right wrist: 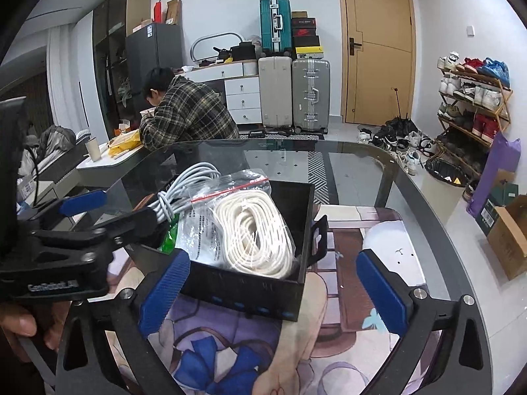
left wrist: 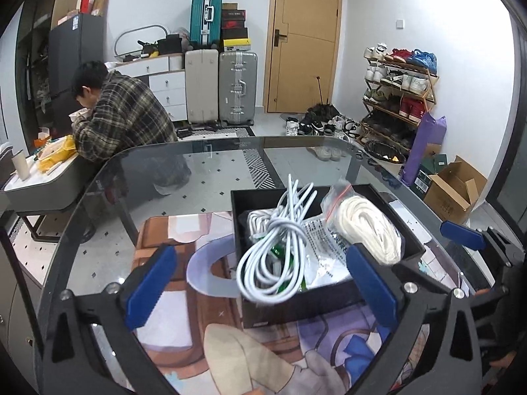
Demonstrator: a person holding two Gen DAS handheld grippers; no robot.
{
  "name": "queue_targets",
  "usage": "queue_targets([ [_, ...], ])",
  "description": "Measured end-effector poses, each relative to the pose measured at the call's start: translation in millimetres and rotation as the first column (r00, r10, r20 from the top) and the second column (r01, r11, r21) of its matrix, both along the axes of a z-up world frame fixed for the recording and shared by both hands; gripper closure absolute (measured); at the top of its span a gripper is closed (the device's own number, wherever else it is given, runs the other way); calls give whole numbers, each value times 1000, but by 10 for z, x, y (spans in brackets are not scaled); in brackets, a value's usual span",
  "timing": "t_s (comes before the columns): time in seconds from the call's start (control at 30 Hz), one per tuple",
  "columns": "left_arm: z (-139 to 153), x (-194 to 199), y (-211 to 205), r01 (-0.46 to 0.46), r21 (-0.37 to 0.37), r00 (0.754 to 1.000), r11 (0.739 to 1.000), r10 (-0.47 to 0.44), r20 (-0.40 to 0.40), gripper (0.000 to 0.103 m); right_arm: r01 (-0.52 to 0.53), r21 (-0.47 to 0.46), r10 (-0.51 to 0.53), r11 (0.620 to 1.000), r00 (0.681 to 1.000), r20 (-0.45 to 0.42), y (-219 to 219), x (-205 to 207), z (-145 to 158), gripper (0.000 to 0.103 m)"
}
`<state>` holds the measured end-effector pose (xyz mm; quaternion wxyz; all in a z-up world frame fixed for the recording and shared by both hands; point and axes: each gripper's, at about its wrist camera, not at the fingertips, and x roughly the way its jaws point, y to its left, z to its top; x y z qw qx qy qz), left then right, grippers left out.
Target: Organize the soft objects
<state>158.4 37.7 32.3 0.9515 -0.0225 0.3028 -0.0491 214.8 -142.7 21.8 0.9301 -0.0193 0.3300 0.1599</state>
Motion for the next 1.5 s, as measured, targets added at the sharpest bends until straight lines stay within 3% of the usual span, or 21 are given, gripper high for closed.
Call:
queue_targets([
  [0.47,-238,-325,58,-88,114,993,990,78,88,0,-21,-13,22,1000,999,46,-33,-236,-59,1],
  [0.73,-279,-337,164,-126,68,988,990,118,101,0,-45,-24,47,999,995,85,-9,-335,-91,1],
  [1.5,-298,-272,120,-136,69,988,988,130,87,0,1,25,-3,1000,995,99,-108,-312,-100,0],
])
